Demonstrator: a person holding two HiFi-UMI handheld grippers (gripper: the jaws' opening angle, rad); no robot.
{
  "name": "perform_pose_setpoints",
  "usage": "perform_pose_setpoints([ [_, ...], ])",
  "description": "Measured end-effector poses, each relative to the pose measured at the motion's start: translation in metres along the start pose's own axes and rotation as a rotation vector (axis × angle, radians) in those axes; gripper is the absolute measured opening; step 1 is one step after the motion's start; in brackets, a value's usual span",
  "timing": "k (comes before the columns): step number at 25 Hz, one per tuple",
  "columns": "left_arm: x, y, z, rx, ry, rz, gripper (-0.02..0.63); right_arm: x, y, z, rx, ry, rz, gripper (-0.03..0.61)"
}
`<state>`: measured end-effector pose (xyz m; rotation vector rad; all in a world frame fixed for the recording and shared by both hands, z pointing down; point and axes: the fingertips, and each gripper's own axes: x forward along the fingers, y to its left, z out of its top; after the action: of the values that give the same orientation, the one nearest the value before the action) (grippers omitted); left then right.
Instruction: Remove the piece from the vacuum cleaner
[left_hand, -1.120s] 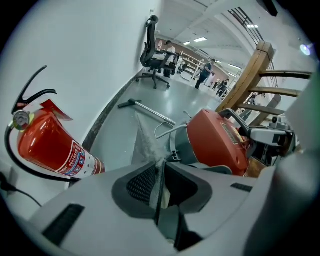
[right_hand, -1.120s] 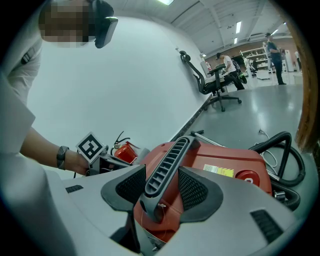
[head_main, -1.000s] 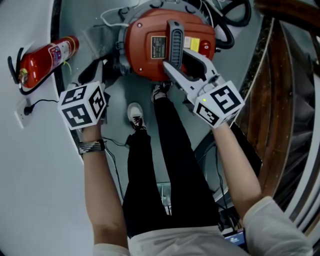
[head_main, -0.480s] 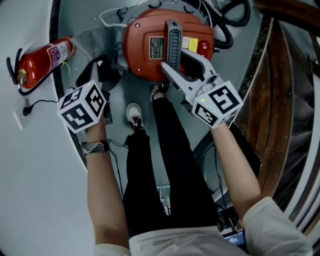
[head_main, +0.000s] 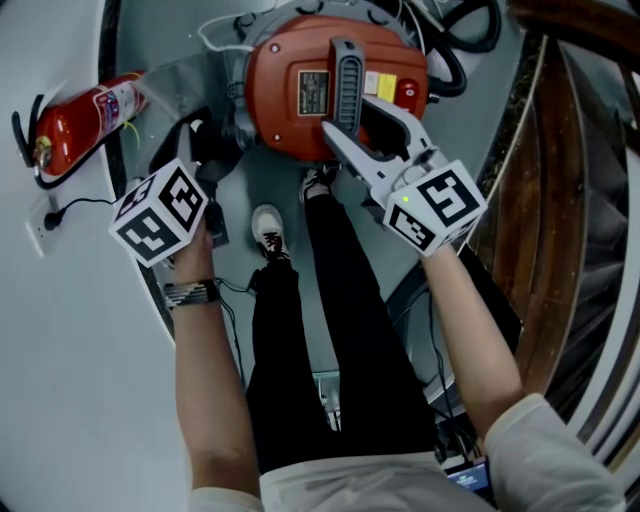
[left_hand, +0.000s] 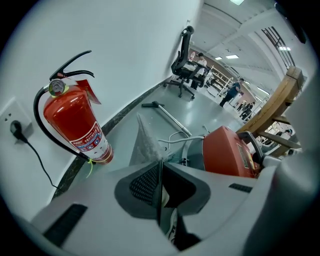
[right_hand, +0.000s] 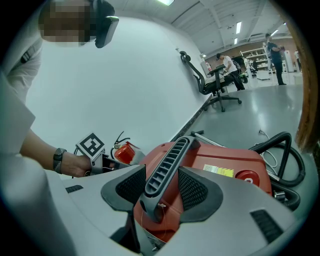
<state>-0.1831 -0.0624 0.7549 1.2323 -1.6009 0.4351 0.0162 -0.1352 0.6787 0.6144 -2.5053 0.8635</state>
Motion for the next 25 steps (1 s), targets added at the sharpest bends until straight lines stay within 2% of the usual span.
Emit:
perform_pose_setpoints([
  [3,0.0,0.0,0.0,-0.018,-0.001,-0.002,0.034,0.0,0.0,0.0,-0.001,-0.001,0.0,0.198],
  [5,-0.001,-0.001,0.001,0.007,-0.001,-0.014,0.047,-0.001,0.0,0.0,-0.002,-0.002,-0.002,0.198],
  [10,-0.016,0.001,-0.003,0.223,0.014,-0.067,0.108,-0.001,0.0,0.0,-0.002,-0.004,-0.005,0.198],
  [14,-0.025,0.003,-0.024,0.289,0.082,-0.114,0.142,-0.001,-0.001,0.001,-0.007,-0.009,-0.008,0.198],
  [18,-0.029,0.001,-0.047,0.347,0.177,-0.105,0.146,-0.001,0.0,0.0,0.0,-0.001,-0.004,0.198],
  [19,-0.03,0.001,-0.05,0.367,0.185,-0.088,0.14,-0.001,0.0,0.0,0.002,0.001,-0.002,0.198],
  [21,-0.029,0.002,-0.051,0.392,0.181,-0.055,0.086,-0.001,0.0,0.0,0.003,0.003,0.0,0.198],
  [25,-0.024,0.002,-0.05,0.376,0.181,-0.045,0.08,0.0,0.0,0.0,0.001,0.002,-0.001,0.198],
])
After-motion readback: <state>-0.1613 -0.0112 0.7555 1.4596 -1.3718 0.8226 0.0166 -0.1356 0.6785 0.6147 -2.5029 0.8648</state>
